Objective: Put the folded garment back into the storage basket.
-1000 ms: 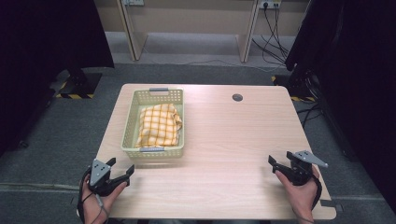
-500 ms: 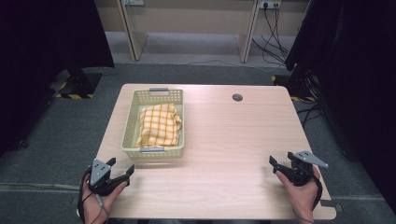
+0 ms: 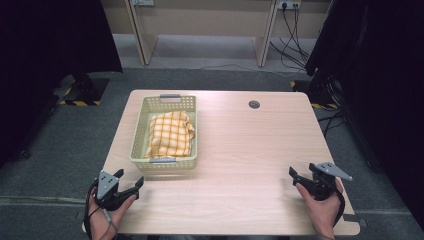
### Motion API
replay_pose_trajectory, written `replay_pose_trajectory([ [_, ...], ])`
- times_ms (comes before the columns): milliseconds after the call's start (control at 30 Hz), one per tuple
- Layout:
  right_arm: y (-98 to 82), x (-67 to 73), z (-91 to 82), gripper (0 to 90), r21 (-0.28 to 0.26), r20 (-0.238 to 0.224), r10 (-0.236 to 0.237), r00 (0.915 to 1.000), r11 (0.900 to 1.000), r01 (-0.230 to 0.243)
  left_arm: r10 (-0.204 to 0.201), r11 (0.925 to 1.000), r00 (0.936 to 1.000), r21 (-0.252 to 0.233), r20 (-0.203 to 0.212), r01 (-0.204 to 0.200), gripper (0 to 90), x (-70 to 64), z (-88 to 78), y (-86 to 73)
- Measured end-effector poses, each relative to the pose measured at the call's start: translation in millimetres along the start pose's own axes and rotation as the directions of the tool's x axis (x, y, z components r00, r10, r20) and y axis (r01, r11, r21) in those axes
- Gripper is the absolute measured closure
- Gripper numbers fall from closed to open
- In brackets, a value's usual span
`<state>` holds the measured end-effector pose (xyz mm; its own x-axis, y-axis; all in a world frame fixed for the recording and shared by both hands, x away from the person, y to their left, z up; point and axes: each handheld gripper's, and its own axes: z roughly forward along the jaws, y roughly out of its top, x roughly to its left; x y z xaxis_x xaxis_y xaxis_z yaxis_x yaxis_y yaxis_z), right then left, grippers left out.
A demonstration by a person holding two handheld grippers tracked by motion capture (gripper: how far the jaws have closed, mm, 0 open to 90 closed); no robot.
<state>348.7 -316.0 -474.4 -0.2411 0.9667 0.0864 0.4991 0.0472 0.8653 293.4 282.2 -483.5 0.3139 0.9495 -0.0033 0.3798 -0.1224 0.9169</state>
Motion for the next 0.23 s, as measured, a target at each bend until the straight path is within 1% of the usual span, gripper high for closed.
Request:
replay_pose_trajectory([
  [100,-0.1,-0.3,-0.2,19.7,-0.001,0.001,0.005,1.0000,1.000,-0.005,0.005,1.0000,1.0000,0.001,-0.004,-0.005,22.4,-0.9,0.2,0.0],
  [233,0.0,0.0,0.0,19.6,0.000,0.001,-0.001,1.0000,1.000,0.001,-0.002,1.0000,1.0000,-0.002,-0.007,0.002,22.4,-0.6,-0.3,-0.2],
])
